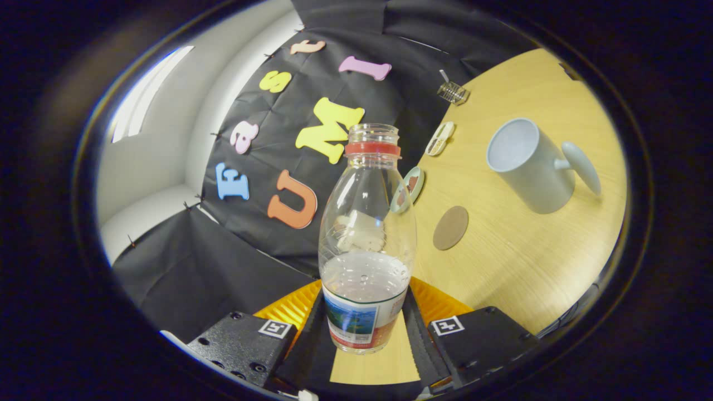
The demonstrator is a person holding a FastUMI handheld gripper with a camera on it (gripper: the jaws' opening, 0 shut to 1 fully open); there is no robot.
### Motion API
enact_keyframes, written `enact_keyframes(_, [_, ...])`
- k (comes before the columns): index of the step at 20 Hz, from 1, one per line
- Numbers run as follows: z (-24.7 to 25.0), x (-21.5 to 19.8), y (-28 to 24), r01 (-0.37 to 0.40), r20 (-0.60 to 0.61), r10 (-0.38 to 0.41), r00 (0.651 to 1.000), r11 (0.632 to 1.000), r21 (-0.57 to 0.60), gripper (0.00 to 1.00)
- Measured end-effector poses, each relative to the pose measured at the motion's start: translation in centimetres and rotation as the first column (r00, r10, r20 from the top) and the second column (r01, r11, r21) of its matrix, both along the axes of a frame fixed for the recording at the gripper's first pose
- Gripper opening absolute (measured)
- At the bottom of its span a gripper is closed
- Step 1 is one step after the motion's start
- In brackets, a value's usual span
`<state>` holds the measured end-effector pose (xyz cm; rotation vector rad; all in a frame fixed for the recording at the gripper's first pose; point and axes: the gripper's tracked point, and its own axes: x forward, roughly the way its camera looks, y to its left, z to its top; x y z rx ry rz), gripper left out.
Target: Take the bottle from table, then pour the juice into the cup, finally place the bottle on the coaster
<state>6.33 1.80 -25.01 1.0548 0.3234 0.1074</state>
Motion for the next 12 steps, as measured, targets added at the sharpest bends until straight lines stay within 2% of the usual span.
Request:
enact_keyframes(9, [0.2, 0.5, -0.8, 0.07, -0.036, -0.063, 0.997, 0.97, 0.233, 0.76])
enact_keyframes(12, [0.3, 0.6, -1.3, 0.092, -0.051, -0.081, 0.995, 0.957, 0.275, 0.76])
